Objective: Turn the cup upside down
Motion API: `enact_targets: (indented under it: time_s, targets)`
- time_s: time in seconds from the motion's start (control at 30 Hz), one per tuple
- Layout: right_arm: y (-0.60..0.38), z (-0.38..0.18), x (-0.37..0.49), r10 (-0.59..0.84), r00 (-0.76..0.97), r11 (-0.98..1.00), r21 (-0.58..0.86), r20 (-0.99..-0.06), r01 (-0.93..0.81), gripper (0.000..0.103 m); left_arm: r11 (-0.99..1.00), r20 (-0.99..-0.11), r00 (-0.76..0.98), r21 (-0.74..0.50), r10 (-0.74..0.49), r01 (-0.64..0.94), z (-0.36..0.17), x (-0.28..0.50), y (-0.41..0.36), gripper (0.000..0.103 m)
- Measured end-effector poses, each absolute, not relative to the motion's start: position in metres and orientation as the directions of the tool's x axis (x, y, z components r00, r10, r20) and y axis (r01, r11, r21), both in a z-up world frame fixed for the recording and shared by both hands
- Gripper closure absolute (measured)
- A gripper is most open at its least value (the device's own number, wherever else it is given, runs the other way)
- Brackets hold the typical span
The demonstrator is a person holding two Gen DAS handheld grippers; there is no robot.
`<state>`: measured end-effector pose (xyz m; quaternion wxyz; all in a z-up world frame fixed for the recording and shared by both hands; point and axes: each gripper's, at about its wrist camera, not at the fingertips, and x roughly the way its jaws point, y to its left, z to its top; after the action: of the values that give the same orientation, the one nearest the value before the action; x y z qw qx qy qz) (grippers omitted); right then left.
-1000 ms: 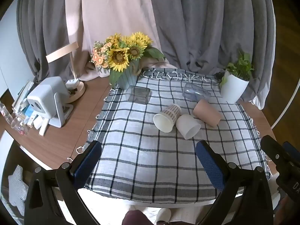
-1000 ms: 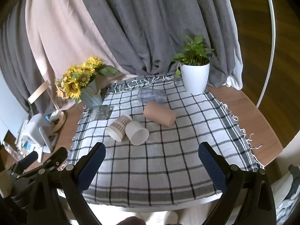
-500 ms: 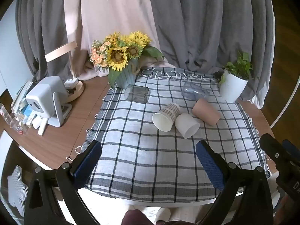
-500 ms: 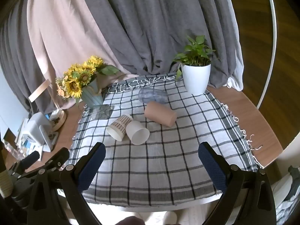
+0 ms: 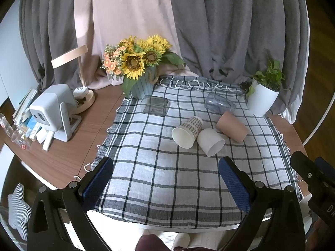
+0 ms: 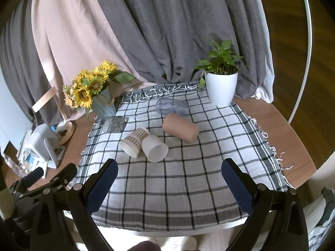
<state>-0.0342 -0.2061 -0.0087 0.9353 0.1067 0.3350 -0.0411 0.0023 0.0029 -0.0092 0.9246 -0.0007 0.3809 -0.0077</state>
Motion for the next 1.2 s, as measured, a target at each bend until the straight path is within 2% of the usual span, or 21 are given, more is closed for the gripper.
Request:
enact_targets:
  time_s: [1.2]
  targets:
    - [-0.2067, -0.01, -0.028, -0.003, 0.769, 0.975, 0.17, -0.639, 0.145, 0.003, 1.0, -0.709, 0.706, -0.006, -0.011, 0.009, -0.0137, 0.0095, 0.0068, 0.0]
